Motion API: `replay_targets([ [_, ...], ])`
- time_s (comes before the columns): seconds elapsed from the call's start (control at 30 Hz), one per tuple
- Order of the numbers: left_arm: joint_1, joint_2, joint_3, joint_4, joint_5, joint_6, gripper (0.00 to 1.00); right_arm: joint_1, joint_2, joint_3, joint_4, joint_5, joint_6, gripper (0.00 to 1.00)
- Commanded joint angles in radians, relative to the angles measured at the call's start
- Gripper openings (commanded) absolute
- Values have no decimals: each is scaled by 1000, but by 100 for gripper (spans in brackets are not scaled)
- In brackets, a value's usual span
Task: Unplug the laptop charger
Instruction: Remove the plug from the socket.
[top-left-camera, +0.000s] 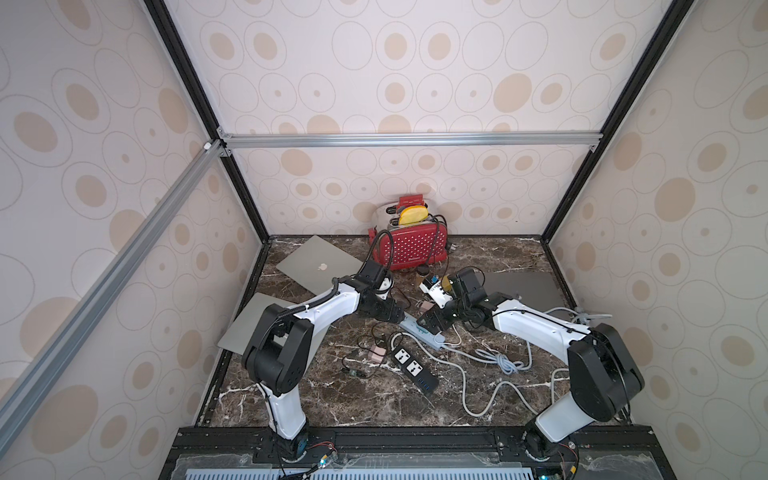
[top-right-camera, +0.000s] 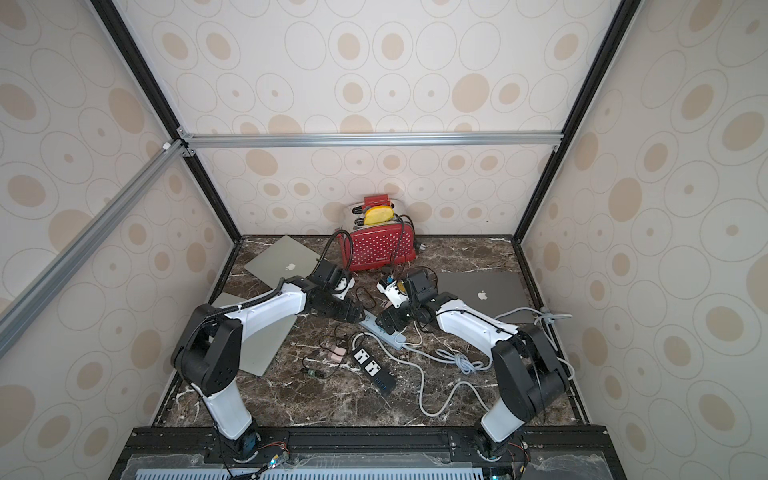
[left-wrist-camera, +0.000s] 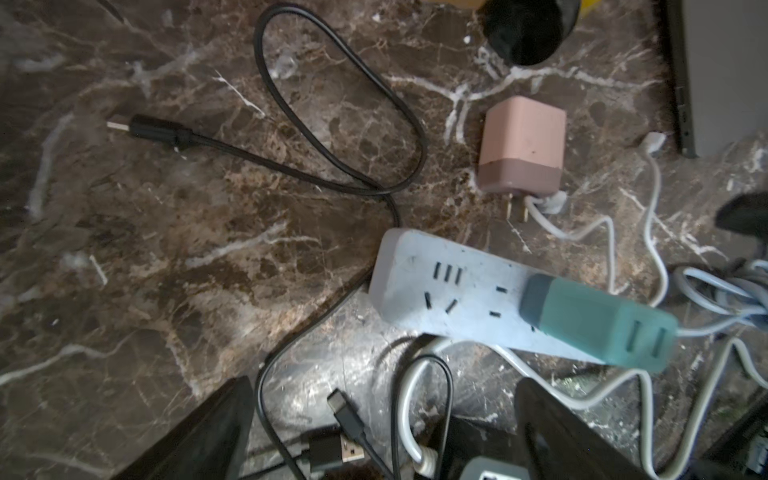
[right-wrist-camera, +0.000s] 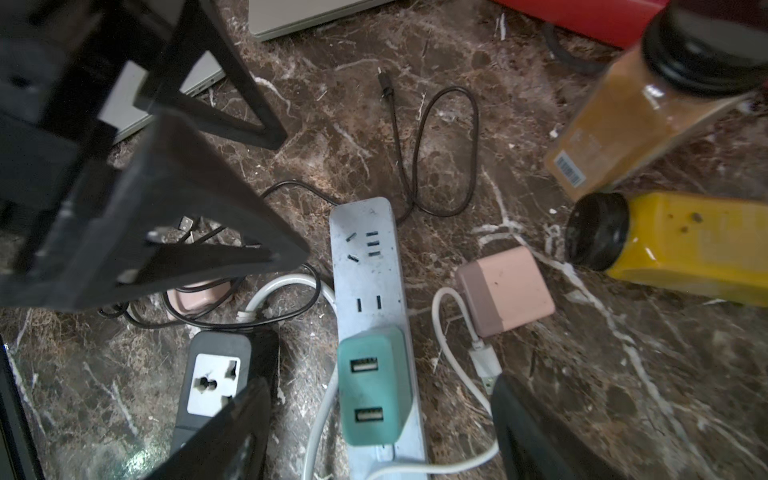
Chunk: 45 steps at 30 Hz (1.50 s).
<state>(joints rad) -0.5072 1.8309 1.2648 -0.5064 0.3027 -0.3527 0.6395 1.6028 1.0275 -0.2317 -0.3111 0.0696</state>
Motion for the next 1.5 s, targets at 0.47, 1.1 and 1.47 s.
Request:
replay_targets([
  [0.47, -3, 130, 101, -21, -13, -40, 96, 13, 92, 20, -11, 1, -20, 57],
  [1.1, -34, 177, 0, 44, -6, -72, 86, 115, -17, -42, 48, 279, -54, 10],
  [1.47, -54, 195, -69, 103, 13, -97, 82, 118, -71, -89, 146, 245, -21, 5],
])
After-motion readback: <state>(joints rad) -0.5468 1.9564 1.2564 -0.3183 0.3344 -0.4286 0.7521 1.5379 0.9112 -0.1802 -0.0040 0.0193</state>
